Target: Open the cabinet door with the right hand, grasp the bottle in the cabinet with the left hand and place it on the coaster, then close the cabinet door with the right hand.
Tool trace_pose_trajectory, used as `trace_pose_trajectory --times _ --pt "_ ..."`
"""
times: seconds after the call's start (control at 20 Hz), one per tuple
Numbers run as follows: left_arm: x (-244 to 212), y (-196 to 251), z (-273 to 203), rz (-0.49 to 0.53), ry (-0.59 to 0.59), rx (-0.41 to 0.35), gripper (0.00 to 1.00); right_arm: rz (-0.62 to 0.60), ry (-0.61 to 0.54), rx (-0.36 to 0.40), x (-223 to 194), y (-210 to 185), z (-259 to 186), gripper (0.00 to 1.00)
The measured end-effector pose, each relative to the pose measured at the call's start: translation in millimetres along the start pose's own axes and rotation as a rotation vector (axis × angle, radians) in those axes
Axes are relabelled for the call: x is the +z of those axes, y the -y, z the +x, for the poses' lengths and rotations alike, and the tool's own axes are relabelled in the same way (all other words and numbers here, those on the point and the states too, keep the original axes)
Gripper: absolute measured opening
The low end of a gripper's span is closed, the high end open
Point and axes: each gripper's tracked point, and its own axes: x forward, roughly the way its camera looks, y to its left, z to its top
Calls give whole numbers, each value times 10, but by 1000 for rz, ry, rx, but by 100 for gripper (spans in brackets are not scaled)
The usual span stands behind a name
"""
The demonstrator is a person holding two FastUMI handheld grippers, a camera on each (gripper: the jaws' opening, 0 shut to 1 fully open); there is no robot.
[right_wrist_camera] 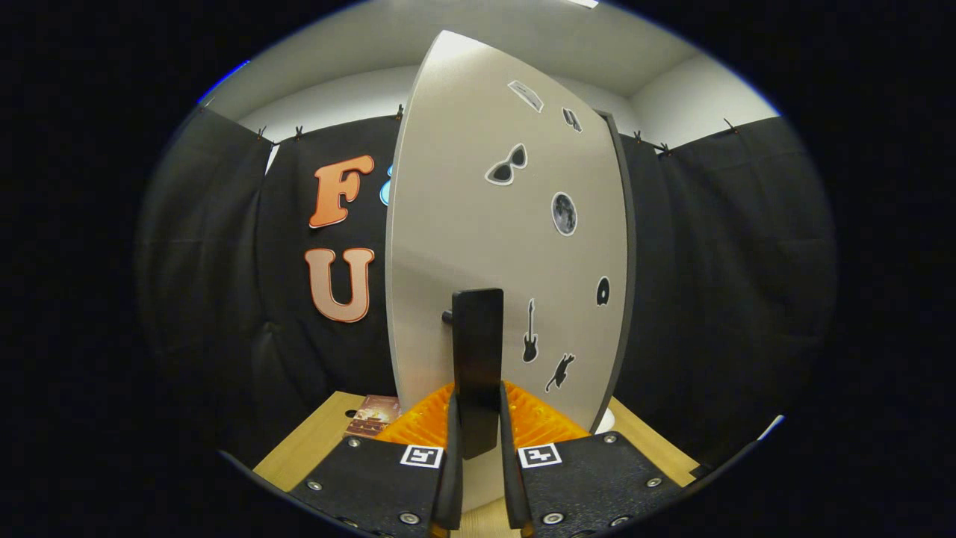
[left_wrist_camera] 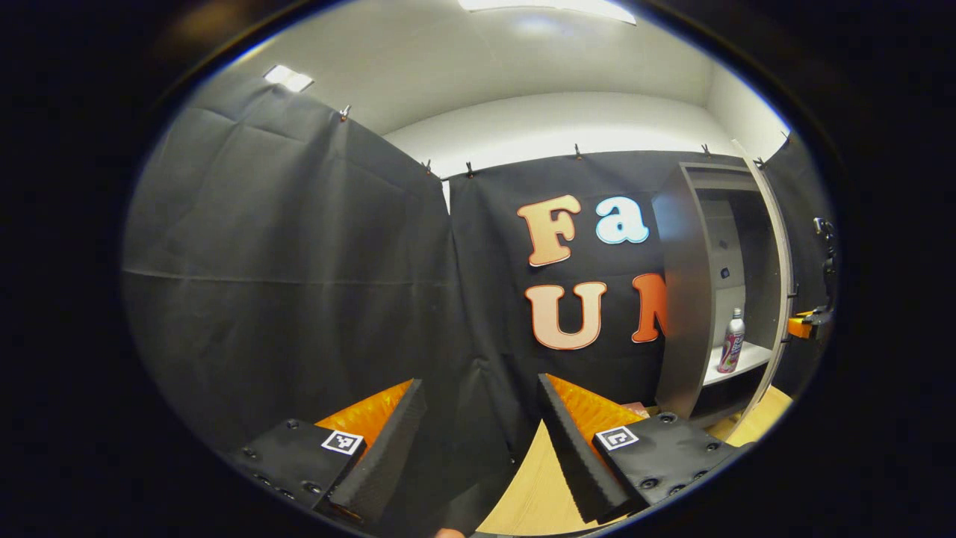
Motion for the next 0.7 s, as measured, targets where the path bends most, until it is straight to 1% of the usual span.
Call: trace_pose_trajectory --times 0.25,0.4,0.45,0.6,0.7 --pt "-2 261 74 -15 -1 -53 99 -8 7 -52 4 183 -87 22" --pt "-8 480 138 -24 1 -92 99 -25 13 -88 18 293 -115 16" --pt "-8 567 166 -28 -1 -107 97 -29 9 -97 14 334 -122 14" --pt "-47 833 226 -34 -13 -157 99 -10 3 -106 -12 409 -201 11" --pt "-36 994 245 -27 -15 -180 96 -3 2 -125 -24 480 -266 10"
